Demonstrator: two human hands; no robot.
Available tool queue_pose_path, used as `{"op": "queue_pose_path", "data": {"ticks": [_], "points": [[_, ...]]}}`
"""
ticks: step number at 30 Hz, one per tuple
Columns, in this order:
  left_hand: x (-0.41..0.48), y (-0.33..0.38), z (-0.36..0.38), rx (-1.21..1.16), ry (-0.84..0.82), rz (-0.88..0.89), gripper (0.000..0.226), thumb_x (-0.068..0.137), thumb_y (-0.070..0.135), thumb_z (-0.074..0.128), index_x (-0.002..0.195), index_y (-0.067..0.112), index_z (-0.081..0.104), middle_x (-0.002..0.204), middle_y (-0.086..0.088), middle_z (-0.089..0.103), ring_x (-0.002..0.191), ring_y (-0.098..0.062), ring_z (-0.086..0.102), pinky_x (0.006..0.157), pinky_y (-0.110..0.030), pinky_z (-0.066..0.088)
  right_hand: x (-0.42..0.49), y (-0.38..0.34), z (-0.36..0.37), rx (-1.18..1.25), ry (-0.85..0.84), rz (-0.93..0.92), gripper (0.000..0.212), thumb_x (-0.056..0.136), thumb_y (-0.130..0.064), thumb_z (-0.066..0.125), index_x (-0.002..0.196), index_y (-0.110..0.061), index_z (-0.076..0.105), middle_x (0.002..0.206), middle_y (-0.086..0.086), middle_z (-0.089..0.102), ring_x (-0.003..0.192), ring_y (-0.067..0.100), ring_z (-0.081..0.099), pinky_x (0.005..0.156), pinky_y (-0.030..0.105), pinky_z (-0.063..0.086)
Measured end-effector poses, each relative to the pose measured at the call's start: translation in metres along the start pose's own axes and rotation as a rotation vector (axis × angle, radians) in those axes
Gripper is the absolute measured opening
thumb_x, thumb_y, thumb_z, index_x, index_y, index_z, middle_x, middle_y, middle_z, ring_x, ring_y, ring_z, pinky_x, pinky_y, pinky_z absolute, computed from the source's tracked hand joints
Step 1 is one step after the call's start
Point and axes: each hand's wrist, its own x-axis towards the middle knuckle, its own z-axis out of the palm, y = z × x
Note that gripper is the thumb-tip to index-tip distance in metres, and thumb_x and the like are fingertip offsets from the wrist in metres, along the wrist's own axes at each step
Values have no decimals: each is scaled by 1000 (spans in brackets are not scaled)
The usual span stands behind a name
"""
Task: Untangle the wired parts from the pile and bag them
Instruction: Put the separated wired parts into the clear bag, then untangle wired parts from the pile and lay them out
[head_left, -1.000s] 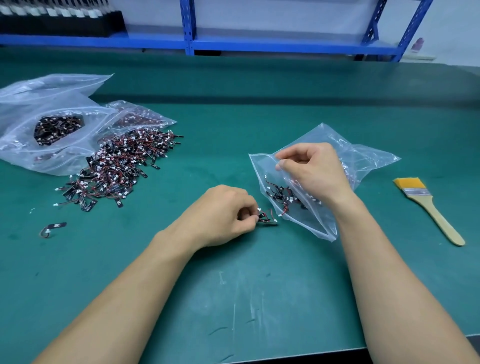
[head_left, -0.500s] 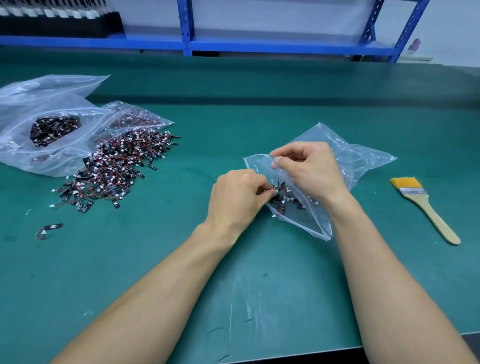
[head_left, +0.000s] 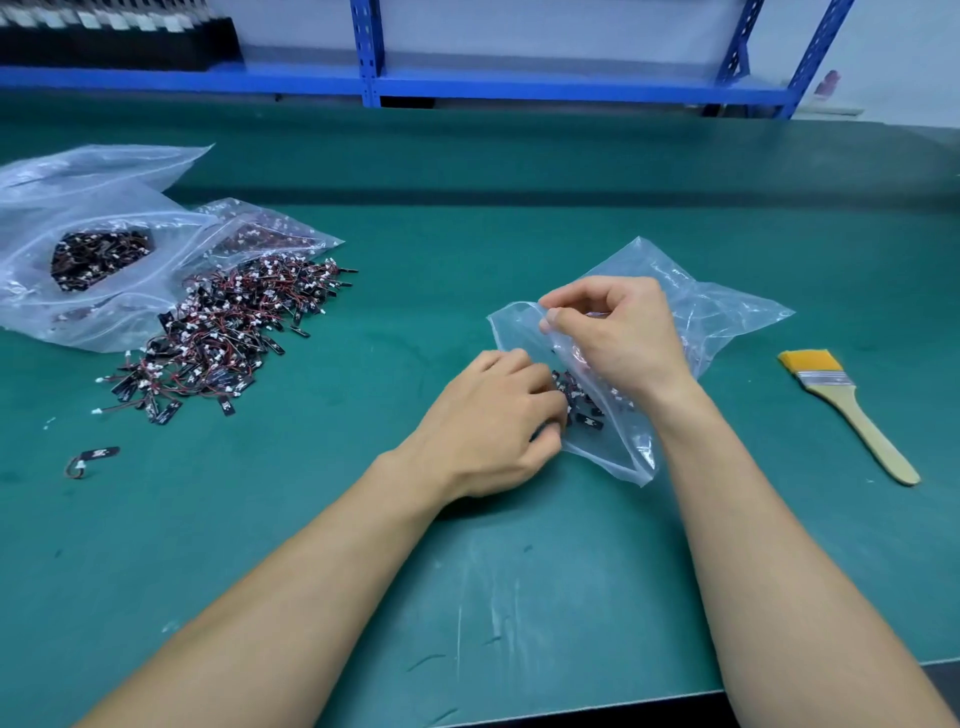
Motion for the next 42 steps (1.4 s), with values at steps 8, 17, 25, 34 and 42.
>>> {"op": "queue_pose_path", "data": {"ticks": [8,17,25,34,42], "points": [[8,16,11,63,-107,15,55,97,44,33,149,24,40,150,3,42,144,-15,24,123,-46,-5,-2,-1,0,-57,-6,3,17,75,-10,73,74,-27,76,68,-3,72,60,5,58,63,17,48],[-19,-9,-4,-181,44,40,29,93,18,52,114,18,72,121,7,70,136,-15,46,118,-37,26,0,13,4,-197,-242,-90,46,93,-52,58,70,-13,62,52,-9,48,47,7,37,51,24,34],[-53,-94,-23,-102,168,-392,34,93,24,56,124,16,66,129,1,64,125,-22,52,107,-43,40,-3,13,2,-544,-457,-34,57,92,-57,60,66,-7,50,46,-6,34,46,12,27,54,31,28],[-59,-152,-12,158,-79,-733,61,100,52,35,145,12,47,155,-13,40,143,-29,33,120,-40,20,-3,6,-29,-813,-623,148,7,79,-45,80,73,-44,77,69,-24,71,68,1,67,74,30,58],[-56,-138,-13,135,-120,-579,61,100,57,36,147,20,46,157,-3,37,146,-18,30,124,-38,5,-10,-2,9,-642,-228,-216,26,82,-57,63,89,-34,73,88,-17,65,82,7,56,77,34,48]]}}
